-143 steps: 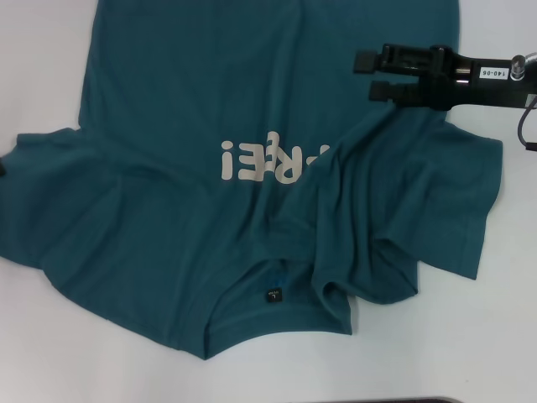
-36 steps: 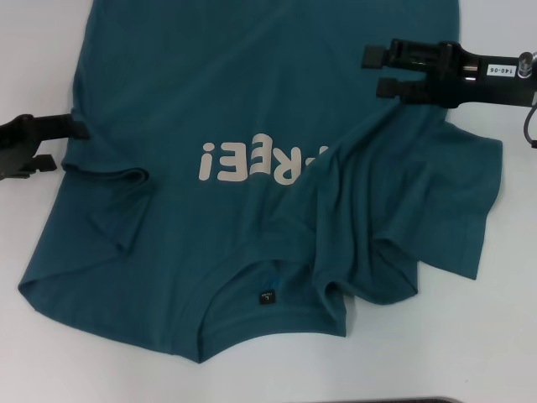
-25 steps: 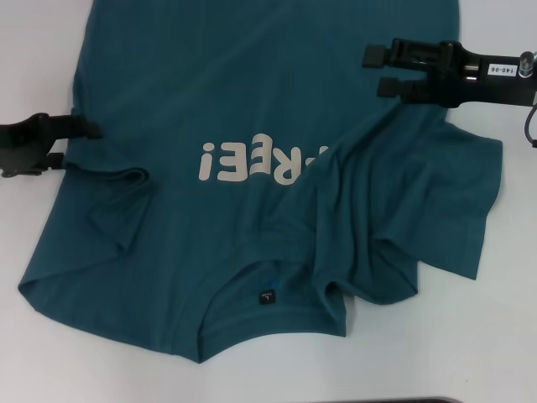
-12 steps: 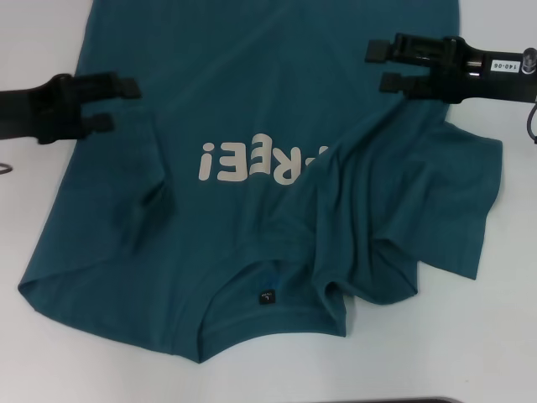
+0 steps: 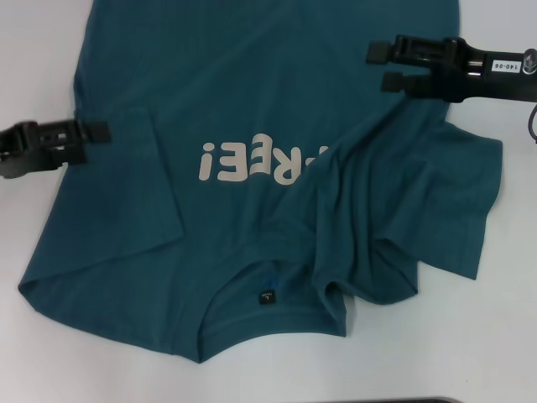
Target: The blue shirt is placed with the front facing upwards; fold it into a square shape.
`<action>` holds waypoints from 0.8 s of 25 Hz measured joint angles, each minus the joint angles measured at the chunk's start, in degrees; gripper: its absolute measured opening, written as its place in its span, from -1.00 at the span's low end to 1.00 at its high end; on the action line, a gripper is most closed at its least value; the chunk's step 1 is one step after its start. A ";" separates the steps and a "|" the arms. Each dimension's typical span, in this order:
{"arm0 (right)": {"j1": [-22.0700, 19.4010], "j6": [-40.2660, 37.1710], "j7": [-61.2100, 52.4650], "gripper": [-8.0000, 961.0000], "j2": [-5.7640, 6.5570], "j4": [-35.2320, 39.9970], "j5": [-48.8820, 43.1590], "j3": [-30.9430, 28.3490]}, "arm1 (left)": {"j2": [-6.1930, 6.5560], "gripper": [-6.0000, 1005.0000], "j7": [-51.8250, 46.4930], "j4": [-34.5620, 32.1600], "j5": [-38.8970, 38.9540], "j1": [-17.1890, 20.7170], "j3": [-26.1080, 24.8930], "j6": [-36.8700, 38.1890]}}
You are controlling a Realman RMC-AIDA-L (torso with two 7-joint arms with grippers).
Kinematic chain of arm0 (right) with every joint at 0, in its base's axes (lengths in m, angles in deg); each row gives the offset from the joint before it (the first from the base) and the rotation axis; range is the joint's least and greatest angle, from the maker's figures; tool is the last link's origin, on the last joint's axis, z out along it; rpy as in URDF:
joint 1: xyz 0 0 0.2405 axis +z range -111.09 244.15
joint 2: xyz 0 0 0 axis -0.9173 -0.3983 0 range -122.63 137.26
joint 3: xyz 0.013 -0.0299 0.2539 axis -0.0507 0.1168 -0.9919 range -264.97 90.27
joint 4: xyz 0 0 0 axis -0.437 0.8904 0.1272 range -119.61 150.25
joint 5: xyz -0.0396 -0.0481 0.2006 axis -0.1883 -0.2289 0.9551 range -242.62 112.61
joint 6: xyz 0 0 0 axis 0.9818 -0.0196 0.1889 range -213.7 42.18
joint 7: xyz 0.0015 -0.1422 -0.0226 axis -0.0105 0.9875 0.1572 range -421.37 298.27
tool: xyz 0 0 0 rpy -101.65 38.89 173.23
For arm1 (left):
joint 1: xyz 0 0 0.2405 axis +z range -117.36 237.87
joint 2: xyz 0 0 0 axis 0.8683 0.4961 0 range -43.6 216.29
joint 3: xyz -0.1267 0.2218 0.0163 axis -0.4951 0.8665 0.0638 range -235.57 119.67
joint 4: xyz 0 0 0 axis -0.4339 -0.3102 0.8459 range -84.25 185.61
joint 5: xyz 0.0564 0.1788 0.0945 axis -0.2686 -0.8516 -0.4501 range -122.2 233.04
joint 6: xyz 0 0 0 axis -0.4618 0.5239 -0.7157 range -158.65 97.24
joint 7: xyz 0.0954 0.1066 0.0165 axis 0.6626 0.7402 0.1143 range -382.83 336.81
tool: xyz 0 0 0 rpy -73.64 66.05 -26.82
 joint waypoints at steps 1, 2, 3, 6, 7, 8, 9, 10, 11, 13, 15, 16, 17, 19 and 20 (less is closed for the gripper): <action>-0.02 -0.47 1.71 0.86 0.05 0.14 -0.01 0.02 | -0.12 0.77 4.78 0.05 0.77 0.26 -0.52 2.81; -0.03 -0.87 3.01 0.86 0.08 0.19 0.01 0.03 | -0.48 0.77 10.83 0.06 1.54 0.62 -0.82 6.44; -0.08 -1.37 4.89 0.86 0.17 0.24 0.06 0.02 | -0.81 0.77 16.05 0.13 2.08 0.95 -1.11 8.67; -0.09 -1.61 7.22 0.86 0.41 0.36 0.22 -0.06 | -3.16 0.77 34.00 0.30 2.77 2.93 -1.56 13.09; -0.09 -1.58 7.51 0.86 0.45 0.39 0.22 -0.07 | -3.92 0.77 37.88 0.28 2.77 3.58 -1.62 12.98; -0.10 -1.57 7.85 0.86 0.50 0.43 0.23 -0.09 | -4.34 0.77 40.21 -0.09 2.81 4.07 -1.66 12.64; -0.10 -1.63 8.13 0.86 0.52 0.52 0.23 -0.12 | -4.66 0.77 41.69 -0.52 2.84 4.44 -1.67 12.37; -0.13 -1.78 8.24 0.86 0.54 0.72 0.23 -0.14 | -4.87 0.77 42.39 -1.01 2.95 4.68 -1.69 12.12; -0.28 -2.18 8.38 0.86 0.61 1.17 0.17 -0.14 | -5.11 0.77 42.93 -1.52 3.07 4.93 -1.73 11.92; -1.04 -3.71 8.61 0.86 1.05 2.47 0.02 0.02 | -5.37 0.77 42.63 -1.84 3.15 5.08 -1.93 11.84; -2.56 -6.30 8.05 0.86 2.37 4.28 -0.61 0.08 | -5.45 0.77 41.50 -1.94 3.20 5.14 -2.71 11.85; -3.21 -7.65 7.08 0.86 3.17 4.79 -1.21 -0.03 | -5.48 0.77 40.82 -2.01 3.28 5.13 -3.22 11.85; -4.30 -9.67 4.70 0.86 4.67 5.48 -2.60 -0.47 | -5.47 0.77 39.90 -2.19 3.49 5.11 -4.10 11.84; -5.63 -12.44 0.24 0.86 6.71 6.19 -5.38 -1.50 | -5.46 0.77 38.97 -2.50 3.85 4.97 -5.22 11.84; -6.46 -13.84 -2.17 0.85 7.65 6.61 -6.99 -2.33 | -5.43 0.77 38.62 -2.65 4.07 4.86 -5.89 11.84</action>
